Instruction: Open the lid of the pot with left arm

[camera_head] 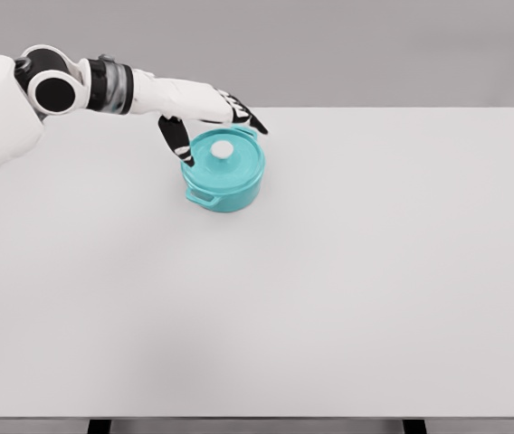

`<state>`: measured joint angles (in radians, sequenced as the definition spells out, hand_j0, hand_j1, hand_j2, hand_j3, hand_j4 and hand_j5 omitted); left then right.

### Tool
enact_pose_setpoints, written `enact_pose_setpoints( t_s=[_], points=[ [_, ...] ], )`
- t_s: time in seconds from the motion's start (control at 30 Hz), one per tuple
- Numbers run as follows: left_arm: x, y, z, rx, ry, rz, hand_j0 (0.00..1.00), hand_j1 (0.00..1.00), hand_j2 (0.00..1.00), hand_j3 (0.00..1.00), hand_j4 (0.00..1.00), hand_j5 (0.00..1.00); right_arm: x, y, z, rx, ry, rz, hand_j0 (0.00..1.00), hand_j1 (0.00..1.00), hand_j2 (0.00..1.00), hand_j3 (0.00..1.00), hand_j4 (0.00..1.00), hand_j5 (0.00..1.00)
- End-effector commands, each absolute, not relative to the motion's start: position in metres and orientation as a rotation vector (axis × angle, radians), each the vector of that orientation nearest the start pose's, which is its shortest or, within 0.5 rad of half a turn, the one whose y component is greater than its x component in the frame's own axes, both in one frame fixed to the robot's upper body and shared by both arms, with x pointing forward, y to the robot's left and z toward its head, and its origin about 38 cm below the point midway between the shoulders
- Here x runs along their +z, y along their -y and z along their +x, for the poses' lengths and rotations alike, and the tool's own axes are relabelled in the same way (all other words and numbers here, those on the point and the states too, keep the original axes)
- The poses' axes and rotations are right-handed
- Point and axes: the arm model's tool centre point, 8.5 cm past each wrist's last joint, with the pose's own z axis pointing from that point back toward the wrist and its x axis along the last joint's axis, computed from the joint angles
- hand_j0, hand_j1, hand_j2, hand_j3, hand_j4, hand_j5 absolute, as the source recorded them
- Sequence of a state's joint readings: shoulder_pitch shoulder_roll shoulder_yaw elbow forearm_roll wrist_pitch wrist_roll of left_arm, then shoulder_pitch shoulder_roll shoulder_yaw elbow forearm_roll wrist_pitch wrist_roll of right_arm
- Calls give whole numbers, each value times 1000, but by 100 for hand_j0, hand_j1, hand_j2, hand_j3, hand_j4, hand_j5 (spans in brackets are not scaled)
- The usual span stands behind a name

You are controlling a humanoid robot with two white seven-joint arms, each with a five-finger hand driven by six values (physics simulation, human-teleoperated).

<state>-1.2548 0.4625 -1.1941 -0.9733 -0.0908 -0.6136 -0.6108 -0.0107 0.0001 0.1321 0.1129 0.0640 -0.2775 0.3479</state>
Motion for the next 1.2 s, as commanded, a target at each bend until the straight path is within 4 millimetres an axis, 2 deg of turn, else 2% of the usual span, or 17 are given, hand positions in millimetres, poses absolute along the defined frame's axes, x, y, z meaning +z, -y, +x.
enact_pose_setpoints(
  t_s=[0.0,0.1,0.23,0.37,0.43,0.5,0.6,0.67,0.73,0.87,0.93,1.0,1.07,1.17],
  points=[
    [269,-165,538,-2205,1375,158,100,100,100,100,100,100,-254,242,-10,229,128,282,100,100,100,100,100,100],
    [262,-155,541,-2200,1367,142,100,100,100,100,100,100,-254,242,-9,229,130,282,100,100,100,100,100,100],
    [257,-149,543,-2212,1348,148,94,94,94,94,94,94,-254,242,-10,229,128,282,100,100,100,100,100,100],
    [249,-161,550,-2198,1292,183,93,93,93,93,93,93,-254,242,-9,229,131,282,100,100,100,100,100,100],
    [247,-156,549,-2203,1297,172,77,77,77,77,77,77,-254,242,-10,229,128,282,100,100,100,100,100,100],
    [244,-155,548,-2207,1290,165,65,65,65,65,65,65,-254,242,-10,229,128,282,100,100,100,100,100,100],
    [237,-156,546,-2202,1284,150,54,54,54,54,54,54,-254,242,-9,229,130,282,100,100,100,100,100,100],
    [235,-158,546,-2198,1281,148,51,51,51,51,51,51,-254,242,-9,229,130,282,100,100,100,100,100,100],
    [231,-159,545,-2189,1284,136,43,43,43,43,43,43,-254,242,-10,229,128,282,100,100,100,100,100,100],
    [236,-166,543,-2184,1297,142,42,42,42,42,42,42,-254,242,-10,229,128,282,100,100,100,100,100,100],
    [260,-198,534,-2154,1348,159,42,42,42,42,42,42,-254,242,-9,229,130,282,100,100,100,100,100,100],
    [271,-226,529,-2129,1349,190,42,42,42,42,42,42,-254,242,-10,229,128,282,100,100,100,100,100,100],
    [275,-255,528,-2102,1320,234,43,43,43,43,43,43,-254,242,-9,229,130,282,100,100,100,100,100,100],
    [277,-311,520,-2039,1249,308,43,43,43,43,43,43,-254,242,-9,229,130,282,100,100,100,100,100,100]
  ],
)
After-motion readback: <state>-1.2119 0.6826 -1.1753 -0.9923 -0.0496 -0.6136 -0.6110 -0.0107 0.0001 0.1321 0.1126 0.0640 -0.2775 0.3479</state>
